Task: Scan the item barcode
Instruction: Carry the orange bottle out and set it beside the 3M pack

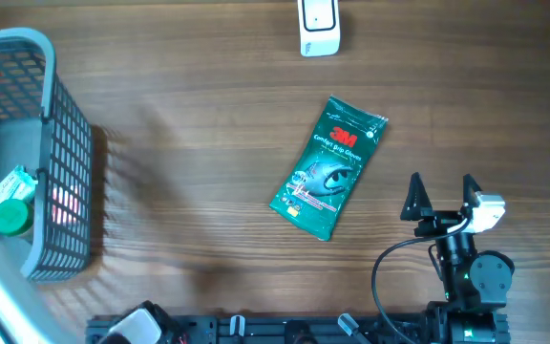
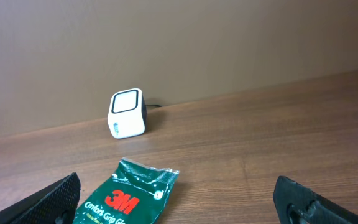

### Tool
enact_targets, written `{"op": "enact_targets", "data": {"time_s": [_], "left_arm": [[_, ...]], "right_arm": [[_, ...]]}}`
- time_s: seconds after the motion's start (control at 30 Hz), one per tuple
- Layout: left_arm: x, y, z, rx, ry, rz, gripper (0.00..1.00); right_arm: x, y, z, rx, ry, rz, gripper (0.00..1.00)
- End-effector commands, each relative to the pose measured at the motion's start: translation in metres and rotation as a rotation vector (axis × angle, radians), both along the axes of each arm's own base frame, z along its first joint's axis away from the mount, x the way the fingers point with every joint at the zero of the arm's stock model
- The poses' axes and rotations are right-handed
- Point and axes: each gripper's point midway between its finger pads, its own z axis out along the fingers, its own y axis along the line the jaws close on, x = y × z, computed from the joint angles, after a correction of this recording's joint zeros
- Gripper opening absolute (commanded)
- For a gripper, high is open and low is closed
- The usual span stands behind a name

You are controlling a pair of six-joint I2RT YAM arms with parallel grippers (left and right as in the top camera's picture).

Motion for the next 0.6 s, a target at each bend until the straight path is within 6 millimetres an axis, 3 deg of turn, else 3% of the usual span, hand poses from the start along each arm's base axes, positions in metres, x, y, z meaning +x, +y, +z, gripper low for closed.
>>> {"op": "enact_targets", "data": {"time_s": [0.0, 0.1, 0.23, 0.4, 0.57], "left_arm": [[-0.005, -0.052, 0.043, 0.013, -0.132, -0.167, 0.47], [-0.003, -0.091, 0.053, 0.008, -0.164, -0.286, 0.47], [0.008, -0.143, 0.043, -0.027, -0.125, -0.441, 0.47], [0.035, -0.209, 0.007, -0.062, -0.005, -0.639, 0.47], [0.063, -0.248, -0.044, -0.065, 0.16, -0.727, 0.48]], "right_arm": [[0.0, -0.002, 0.0, -0.002, -0.001, -0.014, 1.0], [0.0, -0.002, 0.0, -0.002, -0.001, -0.014, 1.0], [0.0, -0.002, 0.0, -0.001, -0.002, -0.014, 1.0], [0.0, -0.002, 0.0, -0.001, -0.002, -0.014, 1.0], [0.0, -0.002, 0.0, -0.002, -0.001, -0.014, 1.0]]}}
